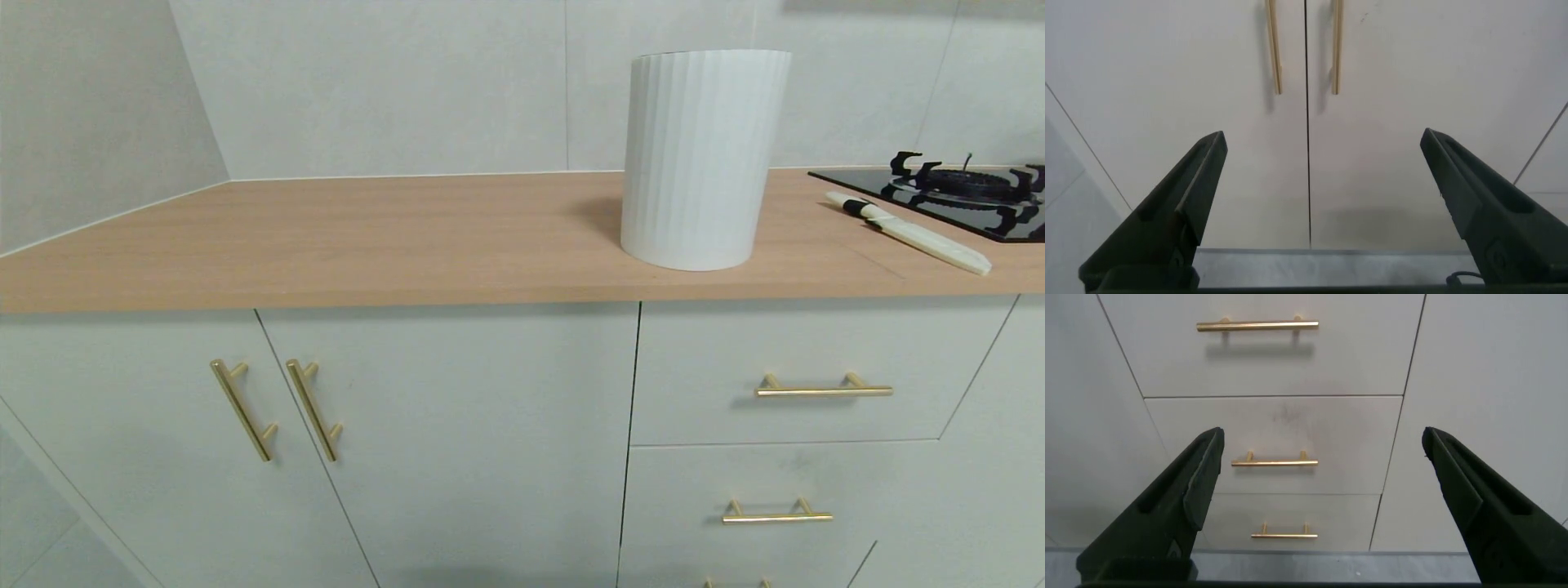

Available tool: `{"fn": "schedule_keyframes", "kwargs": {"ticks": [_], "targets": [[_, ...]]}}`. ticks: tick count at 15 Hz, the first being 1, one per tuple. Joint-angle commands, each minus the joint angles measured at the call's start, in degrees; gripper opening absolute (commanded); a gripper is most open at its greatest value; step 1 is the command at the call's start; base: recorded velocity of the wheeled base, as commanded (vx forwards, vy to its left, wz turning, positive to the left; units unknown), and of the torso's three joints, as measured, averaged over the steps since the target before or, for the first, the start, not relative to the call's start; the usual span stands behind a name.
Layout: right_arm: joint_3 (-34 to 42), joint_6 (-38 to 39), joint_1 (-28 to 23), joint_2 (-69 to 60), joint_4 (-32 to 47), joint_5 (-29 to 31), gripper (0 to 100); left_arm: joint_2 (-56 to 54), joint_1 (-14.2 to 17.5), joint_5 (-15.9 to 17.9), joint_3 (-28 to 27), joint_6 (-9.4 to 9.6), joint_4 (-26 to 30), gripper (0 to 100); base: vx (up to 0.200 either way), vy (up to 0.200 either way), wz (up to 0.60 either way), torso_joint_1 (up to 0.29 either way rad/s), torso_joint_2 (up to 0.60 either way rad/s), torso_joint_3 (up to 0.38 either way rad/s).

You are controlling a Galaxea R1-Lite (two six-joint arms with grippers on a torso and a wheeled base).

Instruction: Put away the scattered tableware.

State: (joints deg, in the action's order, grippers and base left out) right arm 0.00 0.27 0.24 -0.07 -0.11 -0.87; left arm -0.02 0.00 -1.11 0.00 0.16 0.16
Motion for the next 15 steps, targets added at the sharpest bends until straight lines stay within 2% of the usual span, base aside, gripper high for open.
{"fn": "schedule_keyframes", "kwargs": {"ticks": [1,2,12,15], "targets": [[0.0,0.1,0.0,0.1,-0.1,0.0,100,0.0,0.0,0.0,0.0,0.02,0.0,100,0.000,0.000,0.00,0.000,0.00,0.000],[0.0,0.1,0.0,0.1,-0.1,0.0,100,0.0,0.0,0.0,0.0,0.02,0.0,100,0.000,0.000,0.00,0.000,0.00,0.000],[0.0,0.1,0.0,0.1,-0.1,0.0,100,0.0,0.0,0.0,0.0,0.02,0.0,100,0.000,-0.200,0.00,0.000,0.00,0.007],[0.0,0.3,0.0,0.1,-0.1,0.0,100,0.0,0.0,0.0,0.0,0.02,0.0,100,0.000,0.000,0.00,0.000,0.00,0.000]]}}
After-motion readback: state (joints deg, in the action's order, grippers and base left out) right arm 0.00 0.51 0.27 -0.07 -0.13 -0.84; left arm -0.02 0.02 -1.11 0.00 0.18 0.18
